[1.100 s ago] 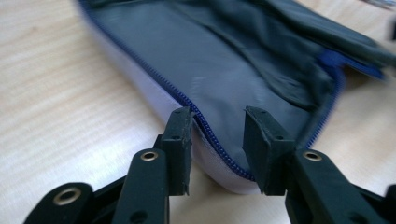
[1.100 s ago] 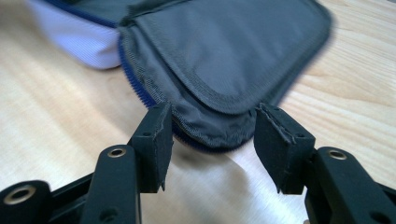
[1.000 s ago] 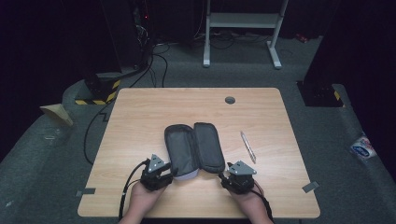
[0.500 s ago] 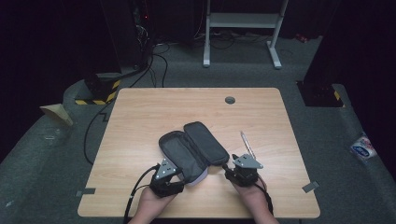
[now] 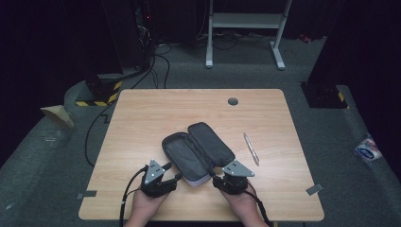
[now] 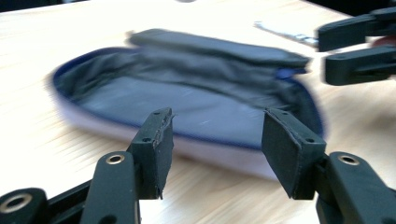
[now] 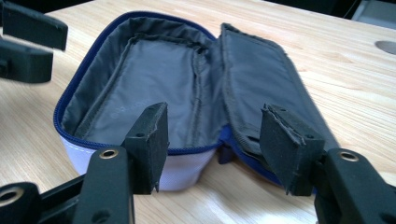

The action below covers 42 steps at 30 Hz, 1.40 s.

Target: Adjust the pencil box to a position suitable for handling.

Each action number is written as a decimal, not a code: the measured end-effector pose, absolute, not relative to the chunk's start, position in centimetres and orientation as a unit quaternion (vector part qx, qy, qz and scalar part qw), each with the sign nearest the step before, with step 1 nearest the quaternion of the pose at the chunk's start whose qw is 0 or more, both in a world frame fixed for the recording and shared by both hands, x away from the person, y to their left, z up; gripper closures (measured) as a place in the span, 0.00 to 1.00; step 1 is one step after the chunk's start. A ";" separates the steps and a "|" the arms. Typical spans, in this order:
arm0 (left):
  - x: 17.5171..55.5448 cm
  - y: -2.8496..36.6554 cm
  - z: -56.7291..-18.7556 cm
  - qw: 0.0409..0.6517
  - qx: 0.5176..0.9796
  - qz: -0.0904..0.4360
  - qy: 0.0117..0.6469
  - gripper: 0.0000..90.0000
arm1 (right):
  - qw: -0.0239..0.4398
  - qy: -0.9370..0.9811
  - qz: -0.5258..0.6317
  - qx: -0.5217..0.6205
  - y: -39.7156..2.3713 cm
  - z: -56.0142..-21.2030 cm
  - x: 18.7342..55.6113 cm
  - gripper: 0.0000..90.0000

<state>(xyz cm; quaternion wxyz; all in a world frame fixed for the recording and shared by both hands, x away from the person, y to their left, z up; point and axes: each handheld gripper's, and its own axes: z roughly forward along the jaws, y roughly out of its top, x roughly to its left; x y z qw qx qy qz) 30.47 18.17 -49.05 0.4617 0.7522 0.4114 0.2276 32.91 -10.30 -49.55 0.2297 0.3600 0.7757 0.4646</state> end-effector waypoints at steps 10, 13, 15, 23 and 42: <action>31.6 21.4 -51.7 0.381 0.755 0.251 0.472 0.47 | 0.217 0.799 0.449 0.338 -7.5 -50.5 33.1 0.46; 31.9 21.6 -51.9 0.370 0.755 0.258 0.475 0.47 | 0.212 0.802 0.441 0.341 -7.4 -50.8 33.3 0.46; 32.0 21.7 -52.2 0.354 0.760 0.267 0.475 0.47 | 0.213 0.802 0.440 0.343 -7.6 -50.9 33.2 0.46; 32.4 21.7 -52.7 0.332 0.767 0.265 0.481 0.46 | 0.216 0.801 0.433 0.352 -8.7 -51.2 33.1 0.46; 33.9 23.9 -49.3 0.427 0.697 0.267 0.510 0.59 | 0.208 0.798 0.433 0.364 -11.8 -51.6 32.7 0.45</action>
